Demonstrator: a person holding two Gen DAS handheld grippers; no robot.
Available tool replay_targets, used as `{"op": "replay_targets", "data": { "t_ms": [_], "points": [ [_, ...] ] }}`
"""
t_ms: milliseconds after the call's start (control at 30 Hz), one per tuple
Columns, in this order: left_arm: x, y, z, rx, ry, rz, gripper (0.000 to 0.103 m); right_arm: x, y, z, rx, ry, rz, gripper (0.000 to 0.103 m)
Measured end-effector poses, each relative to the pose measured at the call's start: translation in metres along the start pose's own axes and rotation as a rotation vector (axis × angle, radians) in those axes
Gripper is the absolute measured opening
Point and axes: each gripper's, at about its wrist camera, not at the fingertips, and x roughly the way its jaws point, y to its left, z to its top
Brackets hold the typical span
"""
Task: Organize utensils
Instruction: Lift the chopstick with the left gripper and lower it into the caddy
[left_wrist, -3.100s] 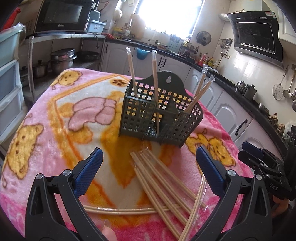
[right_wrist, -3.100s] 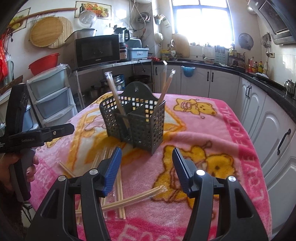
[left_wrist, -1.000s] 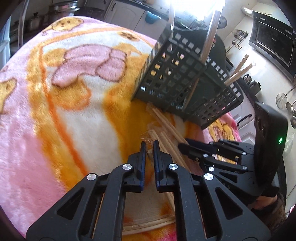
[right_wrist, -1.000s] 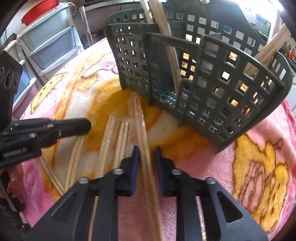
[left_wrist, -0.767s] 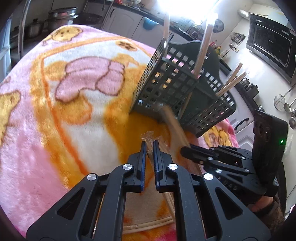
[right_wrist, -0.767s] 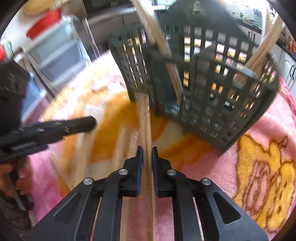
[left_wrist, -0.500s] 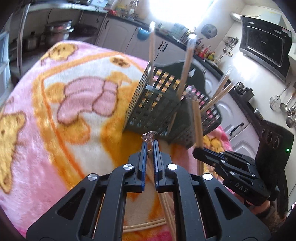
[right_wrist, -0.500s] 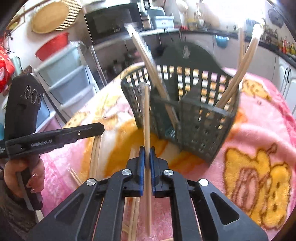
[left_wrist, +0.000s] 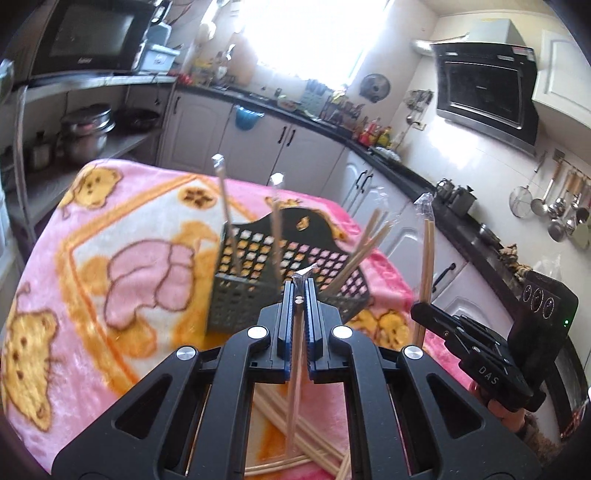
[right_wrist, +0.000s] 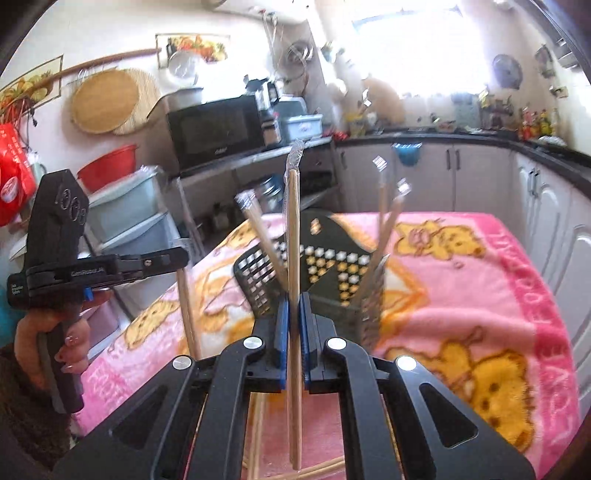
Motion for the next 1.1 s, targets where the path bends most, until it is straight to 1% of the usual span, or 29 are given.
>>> {"op": "replay_targets", "data": {
  "t_ms": [233,400,533,767,1100],
  "points": [
    [-0.004,-0.029,0.011,0.047,-0.033,-0.041,0.003,-0.027,-0.009,0.006,-0.013,-0.082,-0.059,0.006],
    [-0.002,-0.04,0.018,0.067,-0.049,-0.064,0.002,-0.046,-0.016,0.009,0.003,-0.117,-0.077,0.006],
    [-0.002,-0.051,0.026,0.088,-0.061,-0.08,0.002,-0.056,-0.022,0.013,0.002,-0.132,-0.103,0.006],
    [-0.004,-0.07,0.04,0.127,-0.087,-0.101,0.002,-0.067,-0.029,0.023,0.017,-0.147,-0.118,0.006],
    [-0.013,-0.082,0.075,0.16,-0.166,-0.09,0.002,-0.069,-0.031,0.042,0.004,-0.187,-0.122,0.006]
  ]
}}
